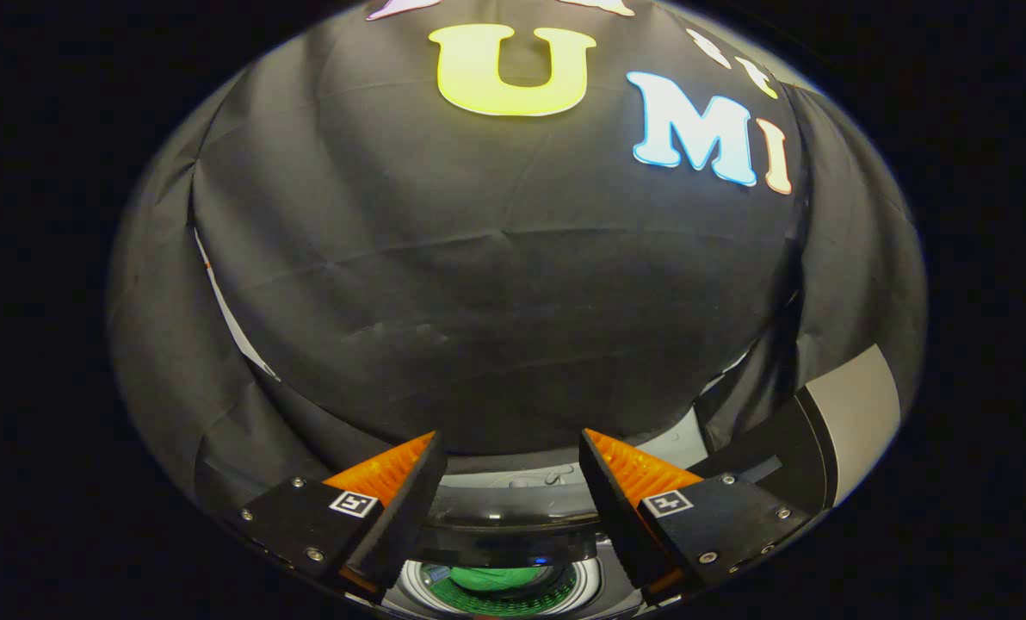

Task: Put the clothes into the washing machine and then close the washing machine lid.

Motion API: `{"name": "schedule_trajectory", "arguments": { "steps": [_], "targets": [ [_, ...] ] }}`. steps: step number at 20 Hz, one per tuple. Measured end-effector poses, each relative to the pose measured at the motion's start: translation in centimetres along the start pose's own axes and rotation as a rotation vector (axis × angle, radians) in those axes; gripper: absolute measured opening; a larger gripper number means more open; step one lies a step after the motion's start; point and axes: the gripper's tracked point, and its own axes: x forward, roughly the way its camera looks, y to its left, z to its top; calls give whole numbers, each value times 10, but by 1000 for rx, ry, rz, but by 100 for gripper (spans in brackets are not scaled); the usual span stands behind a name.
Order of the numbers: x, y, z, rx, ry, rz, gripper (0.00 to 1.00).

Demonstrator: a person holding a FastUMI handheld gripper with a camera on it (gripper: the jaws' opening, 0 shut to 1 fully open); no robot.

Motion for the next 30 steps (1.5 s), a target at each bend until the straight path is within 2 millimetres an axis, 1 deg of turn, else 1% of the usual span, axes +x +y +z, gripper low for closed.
{"name": "schedule_trajectory", "arguments": {
  "steps": [4, 8, 14, 18, 30],
  "targets": [
    [-4, 1, -6, -2, 11, 5, 96],
    [-12, 1, -10, -5, -1, 9, 97],
    [-24, 1, -20, -8, -10, 9, 97],
    [-32, 1, -25, -6, -43, -5, 97],
    [-48, 4, -48, -9, -54, 19, 97]
  ]
}}
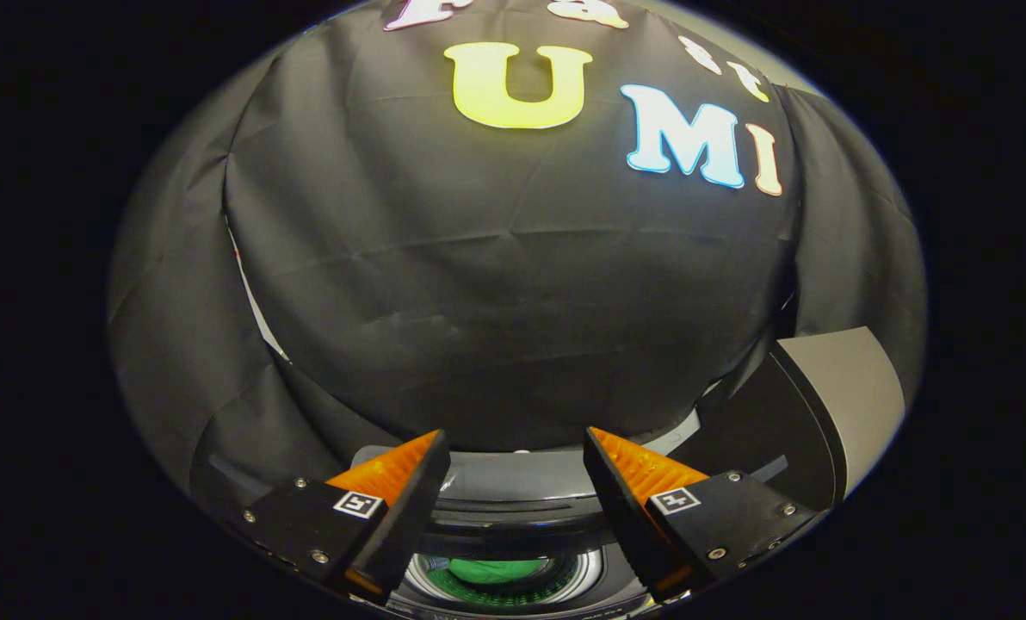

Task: Put the clothes into the washing machine and then close the washing machine lid.

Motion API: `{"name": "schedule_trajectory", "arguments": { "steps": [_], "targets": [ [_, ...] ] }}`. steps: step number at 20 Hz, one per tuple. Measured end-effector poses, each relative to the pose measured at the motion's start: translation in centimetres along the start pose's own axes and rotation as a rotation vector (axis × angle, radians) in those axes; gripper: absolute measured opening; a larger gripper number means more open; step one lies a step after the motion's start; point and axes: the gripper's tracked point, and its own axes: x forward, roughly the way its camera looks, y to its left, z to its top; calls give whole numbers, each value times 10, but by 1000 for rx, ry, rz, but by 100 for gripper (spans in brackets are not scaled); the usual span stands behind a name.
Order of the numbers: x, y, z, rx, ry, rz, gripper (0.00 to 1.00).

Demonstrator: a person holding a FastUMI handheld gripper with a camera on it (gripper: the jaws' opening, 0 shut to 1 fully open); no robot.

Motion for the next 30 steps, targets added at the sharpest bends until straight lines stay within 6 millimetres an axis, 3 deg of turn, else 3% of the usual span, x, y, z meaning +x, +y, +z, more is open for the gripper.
{"name": "schedule_trajectory", "arguments": {
  "steps": [18, 23, 24, 30],
  "targets": [
    [-19, 2, -33, -9, -49, 36, 97],
    [-32, -1, -51, 22, -92, 9, 96],
    [-35, -1, -57, 33, -96, 3, 96],
    [-46, 20, -135, -12, -69, 26, 96]
  ]
}}
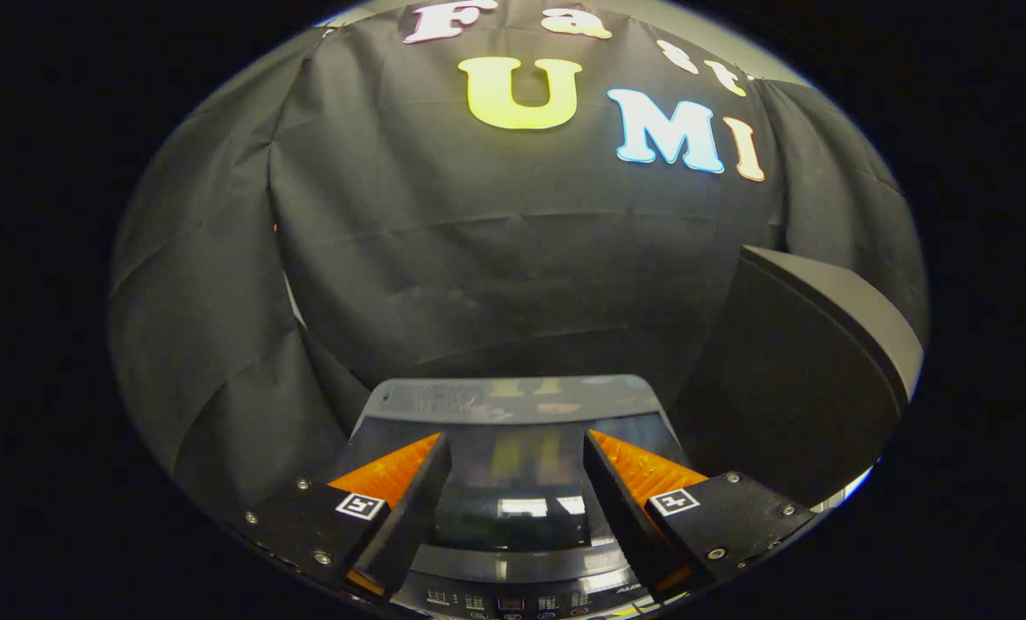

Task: Put the clothes into the washing machine and then close the washing machine lid.

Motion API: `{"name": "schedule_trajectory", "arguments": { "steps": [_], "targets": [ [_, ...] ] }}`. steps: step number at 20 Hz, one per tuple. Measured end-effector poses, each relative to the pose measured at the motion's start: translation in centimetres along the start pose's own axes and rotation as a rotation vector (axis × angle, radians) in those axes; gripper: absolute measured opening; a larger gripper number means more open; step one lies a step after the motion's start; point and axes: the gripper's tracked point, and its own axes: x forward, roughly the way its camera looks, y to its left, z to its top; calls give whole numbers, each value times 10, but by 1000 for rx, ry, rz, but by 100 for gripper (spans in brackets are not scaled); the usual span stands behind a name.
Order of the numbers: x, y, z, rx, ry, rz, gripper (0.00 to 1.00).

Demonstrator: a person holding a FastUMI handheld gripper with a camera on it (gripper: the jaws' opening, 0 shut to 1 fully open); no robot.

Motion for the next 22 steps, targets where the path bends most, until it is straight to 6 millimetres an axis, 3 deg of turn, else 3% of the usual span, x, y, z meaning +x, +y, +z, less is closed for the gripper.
{"name": "schedule_trajectory", "arguments": {
  "steps": [4, 9, 11, 17, 22],
  "targets": [
    [-6, 12, -39, -61, 50, 14, 96],
    [-16, 15, -50, -113, 34, 14, 97],
    [-22, 15, -46, -103, 9, 22, 97],
    [-53, -26, -38, -50, -78, -33, 97],
    [-108, -63, -36, 19, -168, -62, 97]
  ]
}}
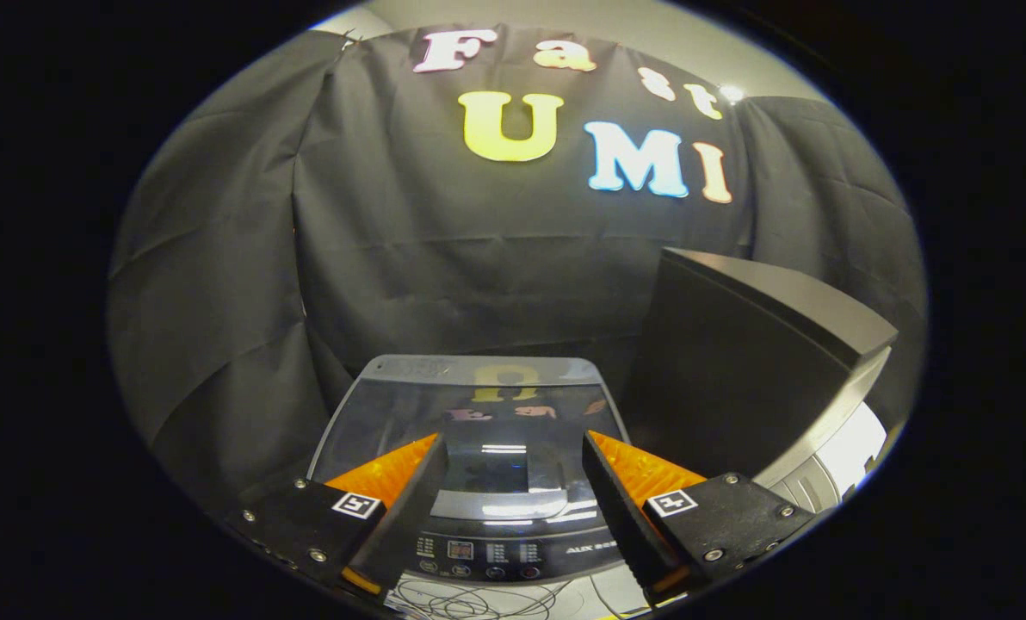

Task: Put the clothes into the washing machine and then close the washing machine lid.

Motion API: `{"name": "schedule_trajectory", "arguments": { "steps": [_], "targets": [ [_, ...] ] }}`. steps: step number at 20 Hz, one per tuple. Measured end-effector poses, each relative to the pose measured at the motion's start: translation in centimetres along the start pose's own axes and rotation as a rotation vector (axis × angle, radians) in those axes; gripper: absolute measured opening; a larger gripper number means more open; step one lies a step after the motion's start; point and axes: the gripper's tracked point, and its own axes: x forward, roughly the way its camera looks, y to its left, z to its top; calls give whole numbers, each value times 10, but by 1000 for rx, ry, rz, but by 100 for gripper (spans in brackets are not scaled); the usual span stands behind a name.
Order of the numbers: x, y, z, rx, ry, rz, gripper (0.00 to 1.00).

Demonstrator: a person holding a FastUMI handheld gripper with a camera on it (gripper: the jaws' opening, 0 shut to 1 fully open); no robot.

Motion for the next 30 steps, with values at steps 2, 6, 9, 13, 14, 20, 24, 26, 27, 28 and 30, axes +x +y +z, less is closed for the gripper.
{"name": "schedule_trajectory", "arguments": {
  "steps": [2, 6, 9, 13, 14, 20, 24, 26, 27, 28, 30],
  "targets": [
    [-27, -17, 3, 15, -36, -4, 97],
    [-77, -46, 11, 20, -88, 29, 97],
    [-118, -71, 16, -9, -123, 52, 96],
    [-170, -102, 9, -49, -163, 100, 96],
    [-182, -110, 4, -49, -162, 113, 96],
    [-269, -161, -13, 5, -210, 172, 97],
    [-317, -192, -8, 24, -240, 165, 97],
    [-336, -199, -2, 25, -259, 157, 96],
    [-343, -200, -1, 24, -265, 157, 96],
    [-350, -200, 0, 20, -274, 156, 96],
    [-362, -200, 4, 19, -294, 148, 96]
  ]
}}
